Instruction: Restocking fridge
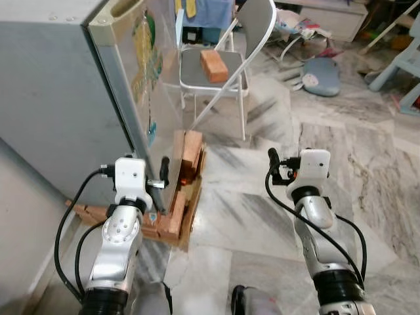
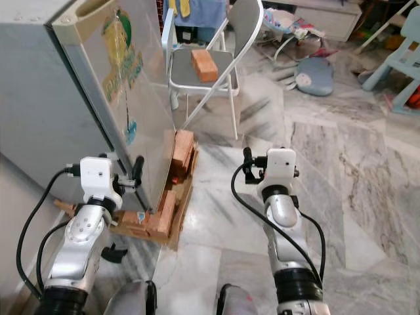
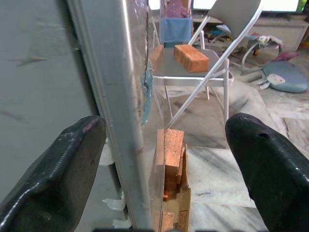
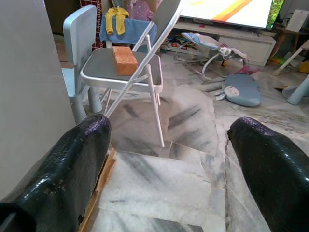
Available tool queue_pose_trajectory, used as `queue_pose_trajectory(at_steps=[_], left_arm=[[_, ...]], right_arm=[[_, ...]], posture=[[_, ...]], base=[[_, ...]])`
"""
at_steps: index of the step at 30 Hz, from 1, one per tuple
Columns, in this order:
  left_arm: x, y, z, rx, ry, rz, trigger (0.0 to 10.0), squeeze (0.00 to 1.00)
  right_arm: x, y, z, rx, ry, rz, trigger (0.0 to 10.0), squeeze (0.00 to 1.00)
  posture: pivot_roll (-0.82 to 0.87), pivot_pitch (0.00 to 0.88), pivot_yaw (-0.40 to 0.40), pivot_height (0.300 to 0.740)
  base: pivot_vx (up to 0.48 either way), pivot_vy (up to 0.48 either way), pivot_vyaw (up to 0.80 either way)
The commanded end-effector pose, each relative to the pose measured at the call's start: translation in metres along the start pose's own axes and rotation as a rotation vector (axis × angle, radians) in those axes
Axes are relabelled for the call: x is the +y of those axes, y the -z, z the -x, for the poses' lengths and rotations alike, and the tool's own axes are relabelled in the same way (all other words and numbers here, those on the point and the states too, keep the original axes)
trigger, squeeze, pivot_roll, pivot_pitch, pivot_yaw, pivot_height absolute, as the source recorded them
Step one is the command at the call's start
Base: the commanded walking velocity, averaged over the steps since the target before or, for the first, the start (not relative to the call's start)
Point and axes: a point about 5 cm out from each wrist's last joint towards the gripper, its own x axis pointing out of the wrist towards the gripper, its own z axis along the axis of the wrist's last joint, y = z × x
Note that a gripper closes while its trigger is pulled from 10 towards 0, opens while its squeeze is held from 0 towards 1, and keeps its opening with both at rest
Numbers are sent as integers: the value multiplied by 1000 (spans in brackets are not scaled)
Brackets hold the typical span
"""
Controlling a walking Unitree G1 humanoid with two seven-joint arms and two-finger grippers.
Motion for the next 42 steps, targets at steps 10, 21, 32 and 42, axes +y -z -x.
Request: queue_pose_trajectory(at_steps=[10, 21, 32, 42], left_arm=[[9, -3, -26, -8, -31, -8, 10000, 0], [35, -17, -49, -48, -152, -40, 10000, 0], [9, -33, -65, -109, -16, -18, 10000, 0], [-32, -68, -79, -213, 199, -58, 10000, 0]], right_arm=[[-12, -4, 14, 0, 24, 14, 10000, 0], [-7, 1, 49, 68, -83, -10, 10000, 0], [-4, 1, 54, 100, -121, -6, 10000, 0], [-10, 4, 61, 120, -90, 8, 10000, 0]], posture=[[70, 142, -34, 740], [32, 153, -38, 740], [21, 146, -40, 740], [16, 149, -35, 740]], base=[[0, 0, 0], [0, 0, 0], [0, 0, 0], [0, 0, 0]])
